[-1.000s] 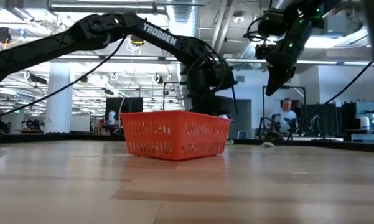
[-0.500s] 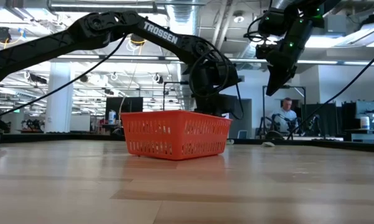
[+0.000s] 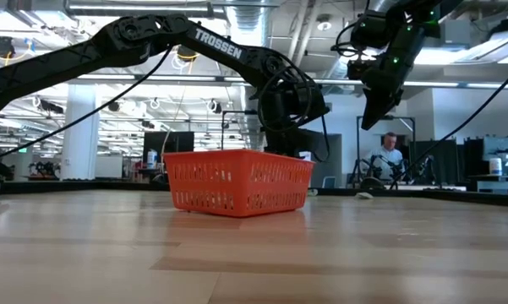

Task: Pick and place Stevia / Truvia into bins
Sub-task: Put the stevia packet into the orange bin

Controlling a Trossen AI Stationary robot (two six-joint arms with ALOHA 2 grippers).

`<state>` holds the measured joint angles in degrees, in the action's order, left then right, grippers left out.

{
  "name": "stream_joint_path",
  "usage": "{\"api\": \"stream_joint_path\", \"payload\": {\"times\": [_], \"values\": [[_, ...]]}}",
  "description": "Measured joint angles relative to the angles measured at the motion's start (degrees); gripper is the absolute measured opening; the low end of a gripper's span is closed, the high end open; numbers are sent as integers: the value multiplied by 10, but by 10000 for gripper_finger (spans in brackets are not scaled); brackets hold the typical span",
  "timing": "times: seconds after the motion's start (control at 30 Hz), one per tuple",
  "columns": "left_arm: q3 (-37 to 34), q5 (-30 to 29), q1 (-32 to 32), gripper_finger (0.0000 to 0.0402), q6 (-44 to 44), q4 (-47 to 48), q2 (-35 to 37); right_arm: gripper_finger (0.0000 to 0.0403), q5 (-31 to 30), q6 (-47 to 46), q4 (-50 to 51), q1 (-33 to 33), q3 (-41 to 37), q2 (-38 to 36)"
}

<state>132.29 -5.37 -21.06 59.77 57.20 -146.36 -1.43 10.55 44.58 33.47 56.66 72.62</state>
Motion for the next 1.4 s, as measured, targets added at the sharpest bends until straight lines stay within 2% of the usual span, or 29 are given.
{"api": "stream_joint_path", "payload": {"times": [0.2, 0.37, 0.53, 0.87, 1.03, 1.4], "values": [[0, -6, 0, 138, -28, 10, 0, 123, 0, 3, 0, 0, 0, 0], [0, -54, -2, 161, -56, 25, 0, 123, 0, 5, 0, 0, 0, 0], [0, -59, -12, 159, -88, 37, 0, 123, 0, 6, 0, 0, 0, 0], [10, -53, -33, 130, -163, 79, 0, 123, 0, 20, -9, 0, 0, 0], [10, -19, -48, 127, -188, 101, 0, 123, 0, 21, -9, 0, 0, 0], [10, 2, -71, 127, -259, 214, 0, 123, 0, 21, -12, 0, 0, 0]]}}
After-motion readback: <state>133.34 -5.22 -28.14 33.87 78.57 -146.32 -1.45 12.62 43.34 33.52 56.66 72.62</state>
